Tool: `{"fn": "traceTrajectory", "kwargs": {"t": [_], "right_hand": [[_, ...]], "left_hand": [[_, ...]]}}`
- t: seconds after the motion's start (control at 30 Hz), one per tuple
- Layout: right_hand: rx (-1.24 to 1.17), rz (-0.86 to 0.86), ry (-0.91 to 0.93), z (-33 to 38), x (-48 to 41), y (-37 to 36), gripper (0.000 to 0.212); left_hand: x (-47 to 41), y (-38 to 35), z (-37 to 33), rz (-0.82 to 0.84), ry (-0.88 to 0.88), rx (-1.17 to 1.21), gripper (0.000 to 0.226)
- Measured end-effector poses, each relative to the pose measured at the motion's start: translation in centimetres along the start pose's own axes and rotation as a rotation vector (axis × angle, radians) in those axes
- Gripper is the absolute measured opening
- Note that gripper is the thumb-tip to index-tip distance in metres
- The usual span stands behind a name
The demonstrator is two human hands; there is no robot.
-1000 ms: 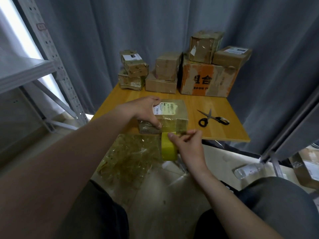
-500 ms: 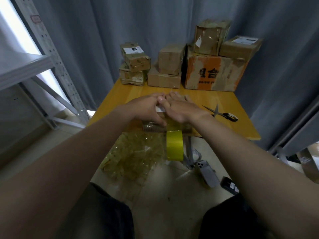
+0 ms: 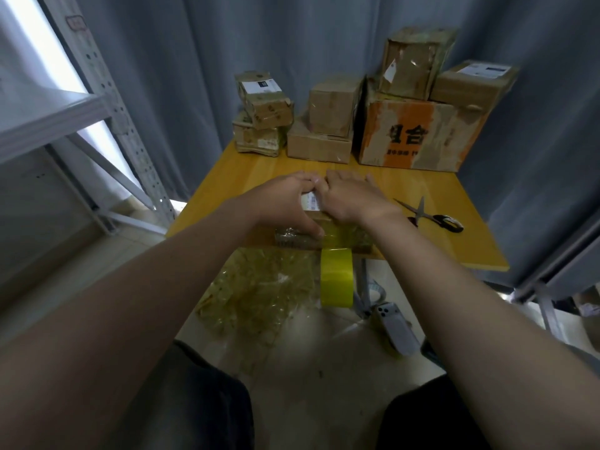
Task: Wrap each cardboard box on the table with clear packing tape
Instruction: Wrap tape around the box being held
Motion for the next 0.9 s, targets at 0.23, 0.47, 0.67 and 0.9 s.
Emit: {"fn": "traceTrajectory", "kwargs": {"t": [0.23, 0.47, 0.67, 0.9], "right_hand": [[-0.183, -0.356, 0.046, 0.8, 9.3, -1.5, 0.055], [-0.784, -0.477, -0.271, -1.3, 15.3, 0.1, 0.05], [-1.134, -0.634, 0.139, 1.4, 16.1, 2.8, 0.022], [-1.071, -0.784, 0.235, 1.5, 12.9, 4.5, 0.029]], "left_hand": [[0.3, 0.8, -0.7, 0.021, 0.025, 0.014, 0.118], [1.5, 4.5, -2.3, 0.257, 0.214, 0.164, 0.067], [2.7, 4.7, -1.5, 0.515, 0.391, 0.431, 0.085], [2.5, 7.3, -0.7, 0.038, 0.253, 0.168, 0.059]]}}
Point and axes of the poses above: each hand's wrist, its own x-axis away from the middle knuckle, its own y-axis out of the back of the hand, z = x × y, the point moved 4 cm from there along -x, towards the middle knuckle, and after that the axes turned 10 degrees about y, right-handed, at the moved point
